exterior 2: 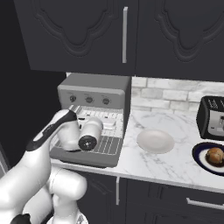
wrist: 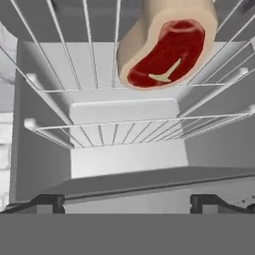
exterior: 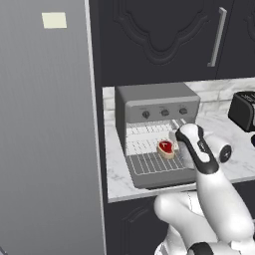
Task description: Open the toaster oven door. Place the bread on the top rack in the toaster oven and place the steak on the bottom rack.
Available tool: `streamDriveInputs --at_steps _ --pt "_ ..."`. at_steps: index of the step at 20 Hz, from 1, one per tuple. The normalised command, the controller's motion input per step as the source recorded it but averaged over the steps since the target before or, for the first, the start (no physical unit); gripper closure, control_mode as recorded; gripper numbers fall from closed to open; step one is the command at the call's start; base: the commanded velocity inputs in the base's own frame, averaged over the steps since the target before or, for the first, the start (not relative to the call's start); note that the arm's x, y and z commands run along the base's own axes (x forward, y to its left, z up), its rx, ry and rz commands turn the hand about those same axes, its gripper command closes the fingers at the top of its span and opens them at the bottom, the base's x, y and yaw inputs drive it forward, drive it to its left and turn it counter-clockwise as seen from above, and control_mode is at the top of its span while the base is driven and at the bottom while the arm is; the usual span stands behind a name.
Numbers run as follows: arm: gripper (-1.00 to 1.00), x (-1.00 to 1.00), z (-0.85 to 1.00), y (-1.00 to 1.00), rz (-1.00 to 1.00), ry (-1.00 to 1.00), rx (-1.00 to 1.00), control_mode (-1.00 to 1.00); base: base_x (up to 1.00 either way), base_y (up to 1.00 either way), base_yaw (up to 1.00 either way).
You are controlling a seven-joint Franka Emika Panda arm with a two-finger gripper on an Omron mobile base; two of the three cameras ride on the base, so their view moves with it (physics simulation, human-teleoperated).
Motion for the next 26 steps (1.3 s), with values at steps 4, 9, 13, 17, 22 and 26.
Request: streamDriveInputs --at_steps 4,9,13,17,22,26 --pt "-1.0 0.0 0.0 0.18 -0.09 -0.24 -0.16 -1.0 0.0 0.0 0.0" --pt "-1.0 0.0 0.0 0.02 -0.06 -0.04 -0.14 -1.0 0.0 0.0 0.0" --pt "-1.0 0.0 -0.02 0.0 -0.05 0.05 -0.06 -1.0 0.0 0.0 0.0" --pt "-1.0 0.0 0.0 0.0 -0.04 0.06 -0.01 -1.0 0.0 0.0 0.0" --pt "-1.0 -0.01 0.0 0.0 -0.01 0.0 0.0 -1.0 0.0 0.0 0.0" --pt "-1.0 -0.08 0.0 0.0 0.0 0.0 0.0 -1.0 0.0 0.0 0.0"
